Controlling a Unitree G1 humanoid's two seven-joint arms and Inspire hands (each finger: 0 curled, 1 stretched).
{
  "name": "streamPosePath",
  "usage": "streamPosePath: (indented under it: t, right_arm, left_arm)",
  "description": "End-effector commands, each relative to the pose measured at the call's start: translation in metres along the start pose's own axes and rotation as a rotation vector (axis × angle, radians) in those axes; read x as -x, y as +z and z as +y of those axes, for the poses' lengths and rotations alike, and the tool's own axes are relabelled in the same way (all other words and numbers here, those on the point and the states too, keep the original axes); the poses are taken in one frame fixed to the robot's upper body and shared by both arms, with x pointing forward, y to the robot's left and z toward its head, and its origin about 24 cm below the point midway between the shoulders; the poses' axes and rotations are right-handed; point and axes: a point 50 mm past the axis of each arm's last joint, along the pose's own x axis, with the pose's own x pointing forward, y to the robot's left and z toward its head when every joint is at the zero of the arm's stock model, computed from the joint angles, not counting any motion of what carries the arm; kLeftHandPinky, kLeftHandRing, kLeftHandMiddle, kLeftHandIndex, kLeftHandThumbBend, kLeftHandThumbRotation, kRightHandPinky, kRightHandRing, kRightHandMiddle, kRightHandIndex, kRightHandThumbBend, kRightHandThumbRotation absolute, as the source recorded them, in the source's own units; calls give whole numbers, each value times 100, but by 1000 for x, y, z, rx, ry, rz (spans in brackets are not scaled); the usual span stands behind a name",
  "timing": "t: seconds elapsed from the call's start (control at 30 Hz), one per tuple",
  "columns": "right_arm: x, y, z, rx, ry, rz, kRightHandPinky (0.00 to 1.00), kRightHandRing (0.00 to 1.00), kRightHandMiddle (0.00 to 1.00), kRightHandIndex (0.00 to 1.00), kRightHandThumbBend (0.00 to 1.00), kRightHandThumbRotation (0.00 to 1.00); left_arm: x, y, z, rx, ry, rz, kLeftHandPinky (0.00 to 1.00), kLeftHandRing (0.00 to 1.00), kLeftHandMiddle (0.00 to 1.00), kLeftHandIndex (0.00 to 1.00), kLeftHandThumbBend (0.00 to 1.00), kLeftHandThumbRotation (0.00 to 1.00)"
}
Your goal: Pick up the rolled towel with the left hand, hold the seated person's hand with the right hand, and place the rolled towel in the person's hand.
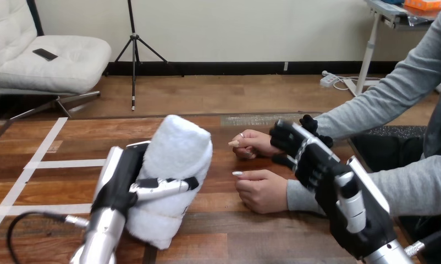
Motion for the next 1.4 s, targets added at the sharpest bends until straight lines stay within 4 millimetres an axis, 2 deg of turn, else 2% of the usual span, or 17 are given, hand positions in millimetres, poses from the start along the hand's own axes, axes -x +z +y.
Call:
streamPosePath:
  t: [0.0,0.73,1.37]
  right_arm:
    - [-50,19,-32,214,78,-64,91,94,92,91,97,100]
    - [-68,7,-54,388,67,31,86,89,88,87,92,100]
    - [-80,2,-69,454,47,66,83,87,87,87,83,100]
  left_arm:
    - [26,91,45,160,232,-514,27,32,38,42,61,0]
    - [59,80,42,224,304,-494,26,31,37,41,59,0]
    - [65,84,42,250,335,-532,28,32,37,41,58,0]
